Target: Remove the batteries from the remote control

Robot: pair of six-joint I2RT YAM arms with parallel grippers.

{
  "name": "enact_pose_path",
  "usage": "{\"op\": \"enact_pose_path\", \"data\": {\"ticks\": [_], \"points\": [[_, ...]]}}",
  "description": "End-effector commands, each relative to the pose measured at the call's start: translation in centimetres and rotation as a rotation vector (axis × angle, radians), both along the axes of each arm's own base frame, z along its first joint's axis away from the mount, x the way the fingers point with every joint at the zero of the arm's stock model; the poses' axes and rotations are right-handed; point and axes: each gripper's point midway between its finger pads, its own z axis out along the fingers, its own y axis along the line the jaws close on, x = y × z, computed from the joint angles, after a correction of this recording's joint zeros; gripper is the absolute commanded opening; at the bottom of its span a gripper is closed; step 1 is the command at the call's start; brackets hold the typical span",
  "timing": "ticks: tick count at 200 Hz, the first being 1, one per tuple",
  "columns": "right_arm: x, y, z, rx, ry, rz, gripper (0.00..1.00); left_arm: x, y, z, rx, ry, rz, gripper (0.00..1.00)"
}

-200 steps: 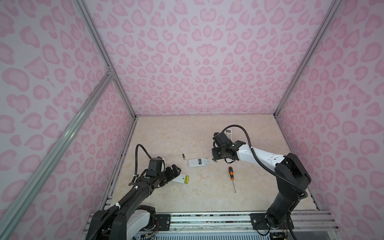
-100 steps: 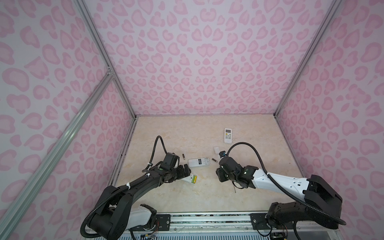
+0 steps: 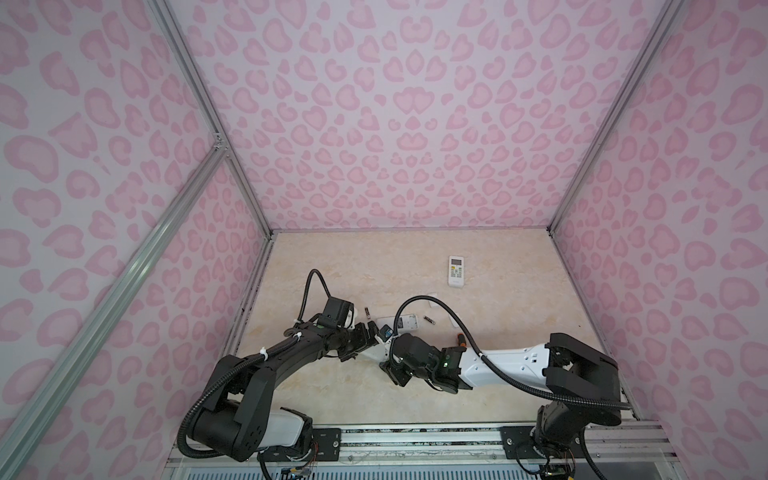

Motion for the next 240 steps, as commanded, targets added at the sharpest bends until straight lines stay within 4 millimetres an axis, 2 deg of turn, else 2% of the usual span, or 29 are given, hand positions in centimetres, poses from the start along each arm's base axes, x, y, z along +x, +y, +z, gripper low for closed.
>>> {"op": "enact_pose_path", "data": {"ticks": [1, 18, 39, 67, 88, 112, 158, 195, 240], "points": [[-0.7, 1.2, -0.6, 0.013, -0.011, 0.094, 0.62, -0.5, -0.6, 0.6, -0.078, 0.036, -0.025, 0.98], [-0.3, 1.7, -1.2, -0.007, -0.001, 0.097, 0.62, -0.3, -0.6, 1.1, -0.099, 0.037, -0.028, 0.98], [1.4, 1.3, -2.7, -0.073, 0.018, 0.032, 0.62, -0.3, -0.8, 1.4, -0.120, 0.045, -0.040, 0.98], [3.5, -0.4, -4.5, -0.091, 0.099, -0.072, 0.58, -0.2, -1.0, 1.6, -0.141, 0.048, -0.042, 0.97], [3.9, -0.8, -4.9, -0.049, 0.132, -0.065, 0.56, -0.2, -0.7, 1.9, -0.146, 0.040, -0.036, 0.98], [3.6, -1.0, -5.6, -0.084, 0.140, -0.038, 0.55, -0.2, -0.4, 2.2, -0.152, 0.030, -0.028, 0.97], [3.2, -0.9, -6.1, -0.070, 0.156, -0.019, 0.52, 0.1, -0.2, 2.3, -0.146, 0.018, -0.033, 0.98], [3.4, -2.4, -6.2, -0.080, 0.165, -0.061, 0.45, 0.4, 0.4, 2.0, -0.116, 0.004, -0.015, 0.98], [3.7, -4.6, -4.7, 0.033, 0.176, -0.073, 0.44, 0.2, 0.2, 2.2, -0.125, -0.010, -0.033, 0.98]]}}
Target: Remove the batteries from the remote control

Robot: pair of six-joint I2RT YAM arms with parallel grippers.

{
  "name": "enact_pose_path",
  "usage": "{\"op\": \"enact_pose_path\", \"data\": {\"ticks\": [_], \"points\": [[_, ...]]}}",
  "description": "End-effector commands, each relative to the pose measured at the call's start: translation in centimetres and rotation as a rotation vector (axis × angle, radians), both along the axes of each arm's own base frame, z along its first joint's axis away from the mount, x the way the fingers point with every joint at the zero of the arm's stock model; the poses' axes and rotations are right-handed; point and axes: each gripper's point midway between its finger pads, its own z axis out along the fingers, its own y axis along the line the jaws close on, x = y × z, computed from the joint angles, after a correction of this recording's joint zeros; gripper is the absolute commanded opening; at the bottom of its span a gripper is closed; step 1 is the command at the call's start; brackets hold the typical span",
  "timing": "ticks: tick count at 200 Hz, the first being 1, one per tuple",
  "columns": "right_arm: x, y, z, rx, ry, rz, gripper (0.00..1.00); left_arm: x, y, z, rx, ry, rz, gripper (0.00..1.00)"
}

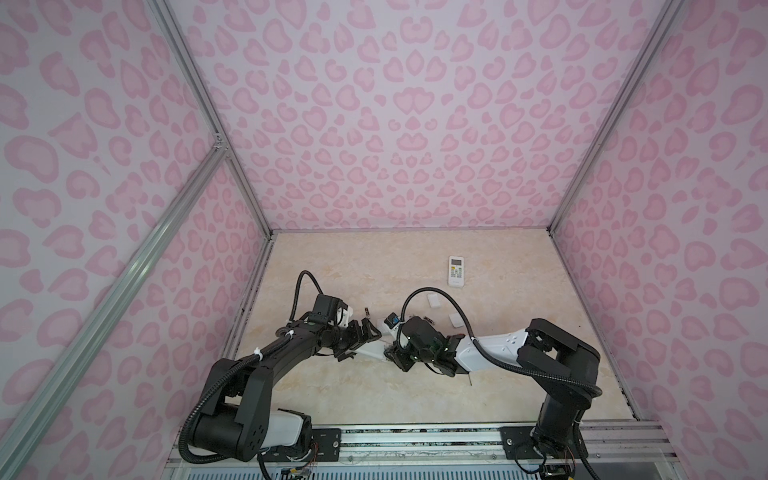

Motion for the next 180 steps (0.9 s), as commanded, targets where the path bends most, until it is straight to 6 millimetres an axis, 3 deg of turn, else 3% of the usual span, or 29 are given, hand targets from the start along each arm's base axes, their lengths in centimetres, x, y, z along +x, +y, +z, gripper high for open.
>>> {"op": "enact_pose_path", "data": {"ticks": [1, 30, 54, 76, 98, 119, 141, 161, 180], "points": [[-0.9, -1.9, -1.0, -0.026, 0.040, 0.008, 0.44, 0.1, -0.5, 0.8, -0.028, -0.041, -0.032, 0.98], [-2.0, -1.3, 1.1, 0.048, -0.034, 0.129, 0.53, -0.1, -1.0, 1.2, -0.048, -0.052, -0.091, 0.98], [-2.3, -1.5, 1.5, 0.032, -0.114, 0.196, 0.56, -0.5, -1.0, 0.8, -0.040, -0.024, -0.118, 0.98], [-1.4, -2.0, 1.3, -0.016, -0.129, 0.174, 0.56, -0.5, 0.5, 0.4, 0.064, -0.024, -0.081, 0.97], [0.0, -3.1, 2.7, -0.010, -0.134, 0.079, 0.55, -0.1, 2.3, 1.2, 0.167, -0.077, -0.029, 0.98], [2.0, -6.0, 4.3, -0.026, -0.133, -0.099, 0.52, 0.0, 3.9, 2.5, 0.249, -0.127, 0.003, 0.98], [3.9, -10.8, 5.1, -0.068, -0.080, -0.343, 0.50, -0.2, 4.7, 3.2, 0.302, -0.145, 0.011, 0.98], [4.4, -15.5, 4.8, -0.140, -0.019, -0.517, 0.50, -0.2, 4.2, 3.9, 0.307, -0.178, -0.010, 0.98], [4.0, -18.2, 4.6, -0.185, 0.029, -0.593, 0.51, 0.0, 2.8, 4.8, 0.306, -0.223, -0.040, 0.99]]}}
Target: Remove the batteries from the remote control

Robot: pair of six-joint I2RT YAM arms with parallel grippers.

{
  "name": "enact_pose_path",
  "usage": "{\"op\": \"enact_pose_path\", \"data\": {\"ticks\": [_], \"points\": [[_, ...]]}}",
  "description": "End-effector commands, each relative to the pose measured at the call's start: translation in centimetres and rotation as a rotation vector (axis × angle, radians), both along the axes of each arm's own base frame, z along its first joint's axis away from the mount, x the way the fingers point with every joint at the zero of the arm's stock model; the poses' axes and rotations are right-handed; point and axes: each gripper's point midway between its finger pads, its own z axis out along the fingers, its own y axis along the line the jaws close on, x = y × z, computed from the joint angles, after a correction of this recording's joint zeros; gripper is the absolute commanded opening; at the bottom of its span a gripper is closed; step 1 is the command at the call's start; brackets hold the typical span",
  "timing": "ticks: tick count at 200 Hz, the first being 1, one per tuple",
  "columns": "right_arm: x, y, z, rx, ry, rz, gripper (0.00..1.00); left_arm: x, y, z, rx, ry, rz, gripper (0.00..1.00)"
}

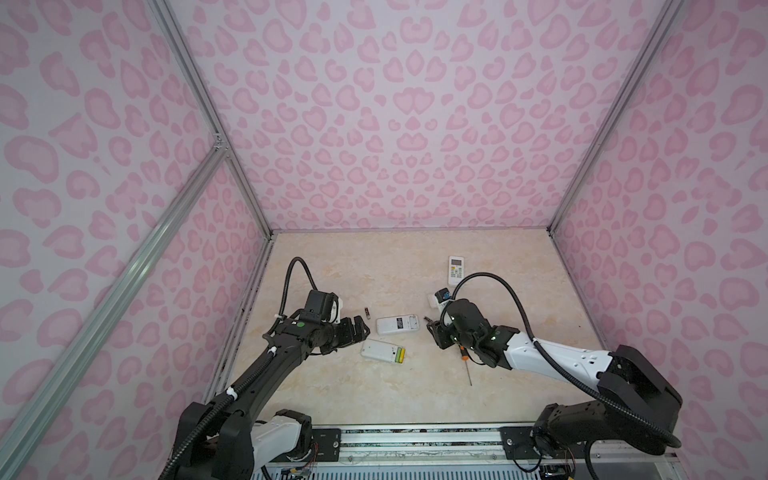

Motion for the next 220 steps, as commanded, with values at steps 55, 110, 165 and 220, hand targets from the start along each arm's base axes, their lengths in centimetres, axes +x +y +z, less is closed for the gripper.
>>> {"op": "enact_pose_path", "data": {"ticks": [55, 110, 165, 220], "points": [[-3.0, -8.5, -5.3, -0.178, 0.259, -0.275, 0.50, 1.3, -4.6, 1.6, 0.079, -0.099, -0.118, 0.95], [-4.0, -8.2, -8.4, -0.214, 0.366, -0.277, 0.38, 1.4, -5.9, 1.2, 0.106, -0.127, -0.152, 0.94], [-3.6, -7.0, -7.9, -0.161, 0.368, -0.269, 0.14, 1.5, -6.6, 1.7, 0.109, -0.171, -0.165, 0.93], [-1.6, -5.4, -2.9, 0.060, 0.230, -0.321, 0.03, 2.5, -5.7, 6.0, 0.082, -0.381, -0.098, 0.93]]}}
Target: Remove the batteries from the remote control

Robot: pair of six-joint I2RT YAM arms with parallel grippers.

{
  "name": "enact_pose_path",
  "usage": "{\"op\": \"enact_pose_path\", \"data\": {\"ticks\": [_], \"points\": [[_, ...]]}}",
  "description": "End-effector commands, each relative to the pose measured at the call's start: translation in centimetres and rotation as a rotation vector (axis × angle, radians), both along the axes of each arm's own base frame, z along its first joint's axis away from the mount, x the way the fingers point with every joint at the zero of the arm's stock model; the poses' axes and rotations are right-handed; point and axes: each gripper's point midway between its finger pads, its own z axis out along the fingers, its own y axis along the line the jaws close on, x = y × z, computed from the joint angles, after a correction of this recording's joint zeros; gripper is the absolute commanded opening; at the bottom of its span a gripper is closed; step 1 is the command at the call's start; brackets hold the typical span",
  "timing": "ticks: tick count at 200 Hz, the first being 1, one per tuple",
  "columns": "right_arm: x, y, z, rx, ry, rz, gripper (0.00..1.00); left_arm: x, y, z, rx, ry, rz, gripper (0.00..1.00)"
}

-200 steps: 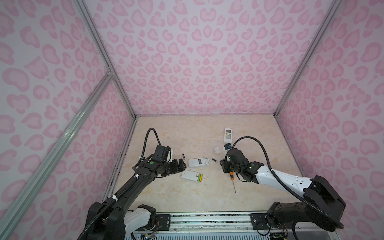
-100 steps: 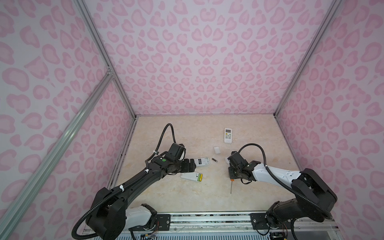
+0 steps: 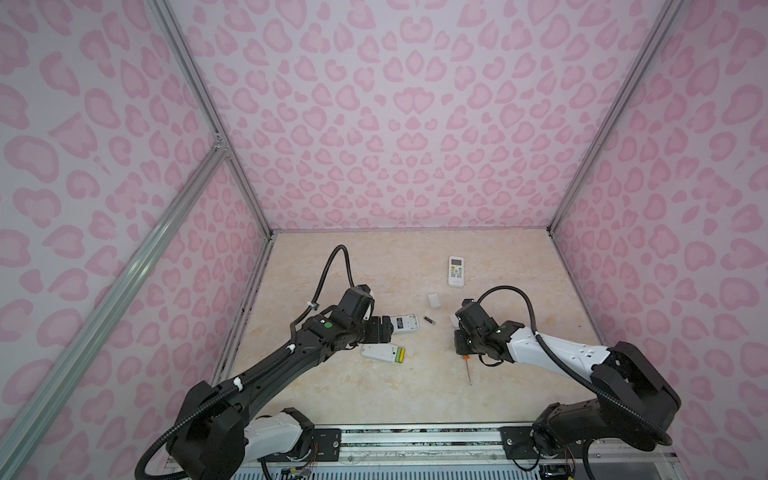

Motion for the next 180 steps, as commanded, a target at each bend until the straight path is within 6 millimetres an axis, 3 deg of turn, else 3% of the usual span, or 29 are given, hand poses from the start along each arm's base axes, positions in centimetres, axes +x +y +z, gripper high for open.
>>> {"op": "enact_pose_path", "data": {"ticks": [1, 31, 53, 79, 107, 127, 180], "points": [[0.8, 0.8, 2.1, 0.103, -0.071, -0.052, 0.03, 1.2, 0.5, 2.8, -0.046, -0.153, 0.040, 0.93], [2.4, 2.2, 6.7, 0.241, -0.200, -0.069, 0.00, 0.8, 0.2, 6.3, -0.162, -0.303, 0.023, 0.94], [3.5, 3.4, 10.5, 0.328, -0.300, -0.063, 0.00, -0.1, -1.4, 8.2, -0.239, -0.364, -0.033, 0.92], [4.9, 3.2, 13.8, 0.277, -0.347, -0.127, 0.00, -1.1, -4.1, 9.3, -0.240, -0.391, -0.103, 0.91], [5.5, 4.1, 16.3, 0.342, -0.390, -0.147, 0.00, -2.9, -9.7, 9.5, -0.214, -0.417, -0.243, 0.90], [5.4, 4.8, 17.3, 0.379, -0.393, -0.145, 0.00, -4.0, -13.5, 8.3, -0.173, -0.396, -0.323, 0.89], [4.6, 5.3, 18.3, 0.437, -0.389, -0.135, 0.00, -3.8, -17.6, 6.3, -0.222, -0.336, -0.389, 0.82]]}}
